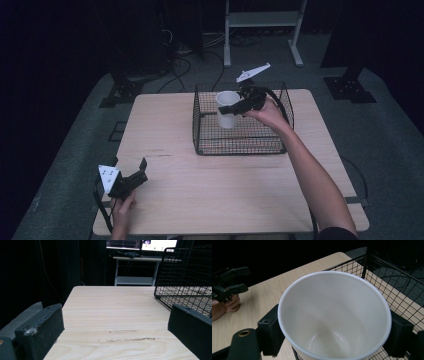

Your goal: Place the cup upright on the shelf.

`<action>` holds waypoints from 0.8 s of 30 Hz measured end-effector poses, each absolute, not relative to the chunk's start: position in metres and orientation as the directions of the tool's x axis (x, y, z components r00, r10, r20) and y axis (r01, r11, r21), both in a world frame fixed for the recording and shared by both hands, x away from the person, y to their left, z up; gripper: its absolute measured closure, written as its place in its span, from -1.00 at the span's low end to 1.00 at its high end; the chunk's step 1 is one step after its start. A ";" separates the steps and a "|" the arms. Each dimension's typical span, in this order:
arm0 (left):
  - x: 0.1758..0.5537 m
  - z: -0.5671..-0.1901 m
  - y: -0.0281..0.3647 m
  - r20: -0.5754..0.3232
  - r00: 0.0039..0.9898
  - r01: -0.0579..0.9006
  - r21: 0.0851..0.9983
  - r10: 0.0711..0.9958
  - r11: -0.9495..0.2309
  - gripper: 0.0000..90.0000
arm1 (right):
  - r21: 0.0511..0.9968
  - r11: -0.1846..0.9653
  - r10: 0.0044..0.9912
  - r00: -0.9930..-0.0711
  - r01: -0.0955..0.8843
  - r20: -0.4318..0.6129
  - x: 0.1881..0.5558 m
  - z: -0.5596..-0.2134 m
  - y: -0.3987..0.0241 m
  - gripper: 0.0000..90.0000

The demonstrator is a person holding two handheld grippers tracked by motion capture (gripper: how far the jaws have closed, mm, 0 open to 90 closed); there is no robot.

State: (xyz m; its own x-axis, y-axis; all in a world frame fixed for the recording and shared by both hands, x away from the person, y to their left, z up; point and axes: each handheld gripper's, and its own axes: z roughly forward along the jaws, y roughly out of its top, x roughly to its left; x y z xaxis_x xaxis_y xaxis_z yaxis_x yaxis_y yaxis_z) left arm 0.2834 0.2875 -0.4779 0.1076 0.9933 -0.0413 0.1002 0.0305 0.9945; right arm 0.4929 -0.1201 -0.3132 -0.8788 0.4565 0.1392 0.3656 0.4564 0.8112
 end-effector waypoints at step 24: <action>0.283 -0.478 0.288 -0.040 0.108 0.101 0.994 0.993 0.029 -1.00 | 0.791 0.413 0.488 -0.843 0.450 0.225 0.524 -0.350 -0.113 -0.57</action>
State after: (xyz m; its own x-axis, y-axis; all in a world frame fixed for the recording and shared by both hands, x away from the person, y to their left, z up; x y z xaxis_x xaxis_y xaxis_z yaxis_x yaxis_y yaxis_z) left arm 0.2834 0.2876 -0.4779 0.1079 0.9934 -0.0401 0.1007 0.0292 0.9945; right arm 0.5244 -0.1129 -0.3501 -0.8434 0.4878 0.2250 0.4502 0.4134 0.7915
